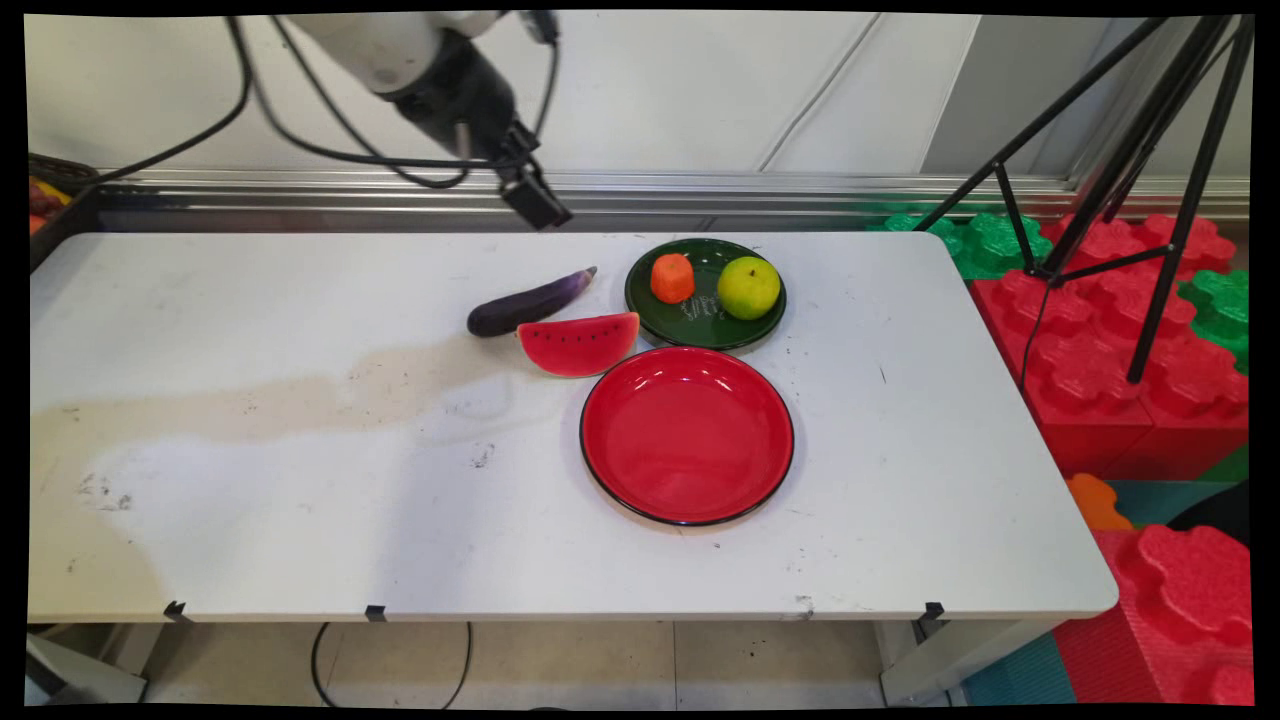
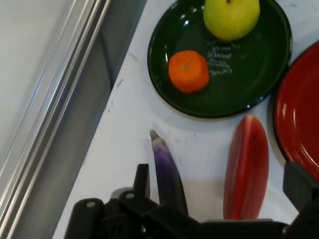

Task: Pick up the mandarin from the green plate

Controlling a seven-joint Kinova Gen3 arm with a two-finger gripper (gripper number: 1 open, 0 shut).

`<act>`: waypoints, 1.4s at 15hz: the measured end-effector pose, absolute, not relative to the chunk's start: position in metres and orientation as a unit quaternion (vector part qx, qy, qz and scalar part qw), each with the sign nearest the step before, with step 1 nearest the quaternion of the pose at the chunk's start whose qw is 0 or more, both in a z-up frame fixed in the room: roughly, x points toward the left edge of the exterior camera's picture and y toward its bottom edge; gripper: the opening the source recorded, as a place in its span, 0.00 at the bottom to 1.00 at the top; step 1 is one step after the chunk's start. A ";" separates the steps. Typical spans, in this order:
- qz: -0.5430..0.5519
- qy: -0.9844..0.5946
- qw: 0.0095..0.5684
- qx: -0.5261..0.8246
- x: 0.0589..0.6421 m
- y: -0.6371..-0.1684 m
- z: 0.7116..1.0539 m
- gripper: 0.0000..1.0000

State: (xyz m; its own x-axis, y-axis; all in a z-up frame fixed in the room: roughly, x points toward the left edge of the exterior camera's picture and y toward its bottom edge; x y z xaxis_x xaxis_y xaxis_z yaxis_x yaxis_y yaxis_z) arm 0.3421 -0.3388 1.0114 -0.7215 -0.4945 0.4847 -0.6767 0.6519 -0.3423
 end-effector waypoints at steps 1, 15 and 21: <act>0.258 -0.891 0.175 0.330 0.337 -0.343 1.011 1.00; 0.240 -0.884 0.127 0.381 0.265 -0.467 0.942 1.00; 0.212 -0.885 0.113 0.399 0.253 -0.518 0.896 1.00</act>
State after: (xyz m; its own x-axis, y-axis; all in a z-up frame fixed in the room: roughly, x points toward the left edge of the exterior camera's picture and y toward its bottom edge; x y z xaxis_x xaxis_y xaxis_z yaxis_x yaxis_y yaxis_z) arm 0.2527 -0.5180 0.8960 -0.6559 -0.6583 0.3694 -0.7542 0.5917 -0.2847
